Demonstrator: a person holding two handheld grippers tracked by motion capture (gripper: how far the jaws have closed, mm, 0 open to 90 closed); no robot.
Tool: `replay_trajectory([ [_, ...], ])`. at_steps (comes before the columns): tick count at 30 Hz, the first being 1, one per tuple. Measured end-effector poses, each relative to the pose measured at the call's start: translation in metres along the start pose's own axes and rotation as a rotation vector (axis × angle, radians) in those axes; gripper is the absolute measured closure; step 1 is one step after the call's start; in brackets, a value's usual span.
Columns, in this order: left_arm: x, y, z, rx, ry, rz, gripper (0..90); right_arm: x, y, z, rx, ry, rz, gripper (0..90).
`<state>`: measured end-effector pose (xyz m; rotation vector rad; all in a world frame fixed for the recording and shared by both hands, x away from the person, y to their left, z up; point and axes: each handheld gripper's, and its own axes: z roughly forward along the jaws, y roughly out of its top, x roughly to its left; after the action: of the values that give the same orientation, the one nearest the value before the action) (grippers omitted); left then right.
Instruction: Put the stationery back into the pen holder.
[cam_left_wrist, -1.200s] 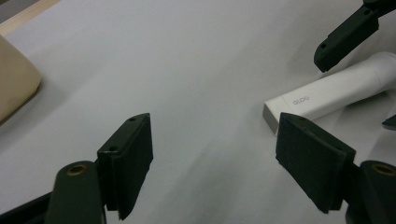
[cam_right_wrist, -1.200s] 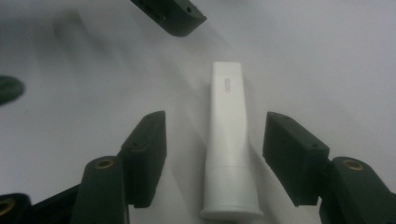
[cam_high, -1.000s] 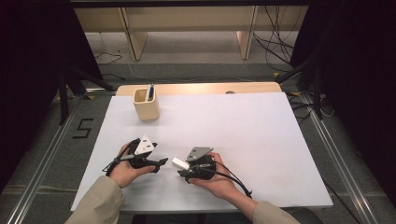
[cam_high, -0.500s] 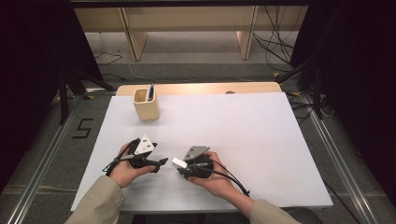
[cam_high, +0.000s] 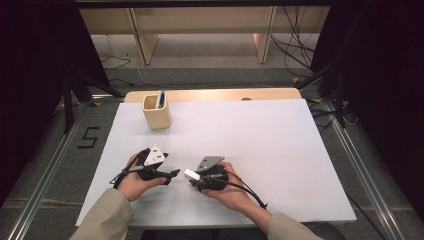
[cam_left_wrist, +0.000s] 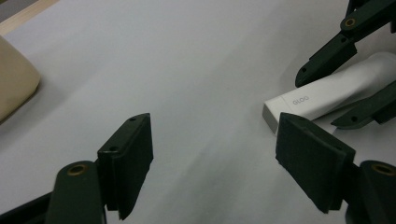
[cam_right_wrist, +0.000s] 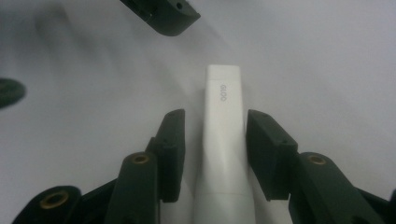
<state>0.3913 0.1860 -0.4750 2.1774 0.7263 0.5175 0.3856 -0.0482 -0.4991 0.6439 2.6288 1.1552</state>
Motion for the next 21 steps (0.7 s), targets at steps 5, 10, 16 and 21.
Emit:
replay_trajectory([
  [5, 0.0001, 0.0001, -0.0002, -0.001, 0.001, 0.0, 27.2, -0.0006, -0.0004, 0.0, -0.004, 0.002, 0.005, 60.4],
  [10, 0.0, 0.0002, -0.0002, -0.002, 0.0, 0.003, 27.2, -0.0017, -0.0007, -0.0005, -0.003, 0.003, 0.003, 64.4],
  [16, 0.0, 0.0002, -0.0002, -0.003, 0.0, 0.003, 27.2, -0.0024, -0.0008, -0.0007, -0.004, 0.008, -0.007, 67.8],
  [21, -0.0002, 0.0004, -0.0003, -0.005, -0.002, 0.005, 27.2, -0.003, -0.0006, -0.0007, -0.004, 0.011, -0.012, 68.3],
])
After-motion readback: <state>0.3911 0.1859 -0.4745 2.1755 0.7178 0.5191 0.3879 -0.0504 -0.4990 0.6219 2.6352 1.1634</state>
